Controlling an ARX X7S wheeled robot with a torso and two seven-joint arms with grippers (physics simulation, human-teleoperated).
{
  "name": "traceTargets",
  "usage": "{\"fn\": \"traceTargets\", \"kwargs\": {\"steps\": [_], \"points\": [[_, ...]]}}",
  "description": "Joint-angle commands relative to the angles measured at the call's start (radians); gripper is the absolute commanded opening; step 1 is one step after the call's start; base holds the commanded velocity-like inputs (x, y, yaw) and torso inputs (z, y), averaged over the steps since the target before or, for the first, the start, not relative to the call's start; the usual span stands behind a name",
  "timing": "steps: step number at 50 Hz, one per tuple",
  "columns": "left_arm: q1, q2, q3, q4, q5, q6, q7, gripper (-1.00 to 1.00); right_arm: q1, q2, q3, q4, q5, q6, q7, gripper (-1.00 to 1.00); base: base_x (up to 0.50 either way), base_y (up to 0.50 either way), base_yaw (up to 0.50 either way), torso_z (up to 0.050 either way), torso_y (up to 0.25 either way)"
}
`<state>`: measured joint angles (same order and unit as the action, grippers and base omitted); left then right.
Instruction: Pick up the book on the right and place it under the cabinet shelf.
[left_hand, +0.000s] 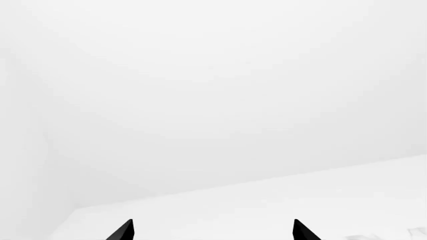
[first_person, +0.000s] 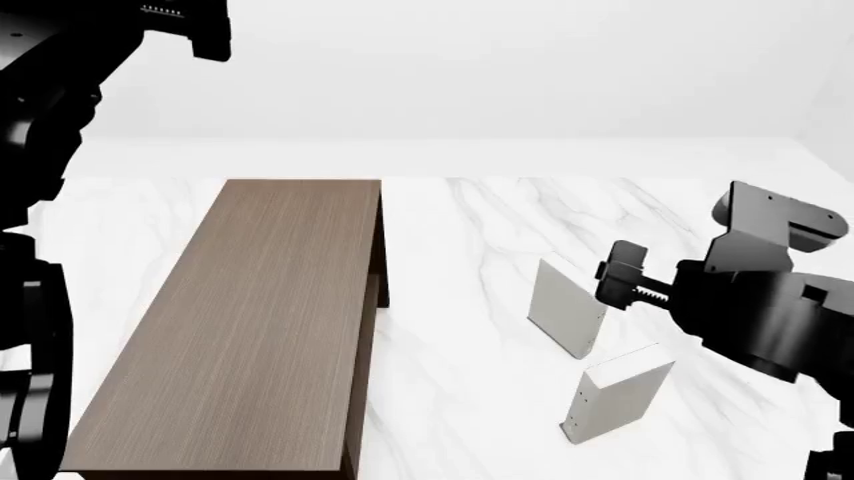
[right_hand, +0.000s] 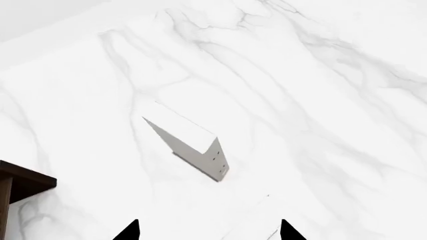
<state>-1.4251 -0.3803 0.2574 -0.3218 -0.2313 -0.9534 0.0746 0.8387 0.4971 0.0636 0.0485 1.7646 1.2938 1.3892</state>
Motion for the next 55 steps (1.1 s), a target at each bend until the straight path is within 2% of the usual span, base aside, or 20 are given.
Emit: {"fn": "traceTargets", "kwargs": {"steps": [1,19,40,55], "points": [[0.006,-0.003,-0.002,0.002,-0.004,0.0,-0.002,1.0,-0.111,-0.031,0.047,-0.032,0.01,-0.084,0.023,1.0,0.0,0.0,0.0,0.0,0.0],[0.016,-0.011,-0.004,0.009,-0.007,0.001,-0.003,1.0,-0.219,-0.083,0.104,-0.079,-0.025,-0.195,0.01,1.0,0.0,0.0,0.0,0.0,0.0],[0.024,-0.018,-0.009,0.015,-0.015,0.001,-0.005,1.0,-0.189,-0.075,0.072,0.023,-0.096,-0.225,-0.036,1.0,0.0,0.0,0.0,0.0,0.0],[0.019,-0.019,-0.005,0.004,-0.015,0.007,-0.005,1.0,-0.163,-0.079,0.026,0.141,-0.198,-0.264,-0.13,1.0,0.0,0.0,0.0,0.0,0.0]]}}
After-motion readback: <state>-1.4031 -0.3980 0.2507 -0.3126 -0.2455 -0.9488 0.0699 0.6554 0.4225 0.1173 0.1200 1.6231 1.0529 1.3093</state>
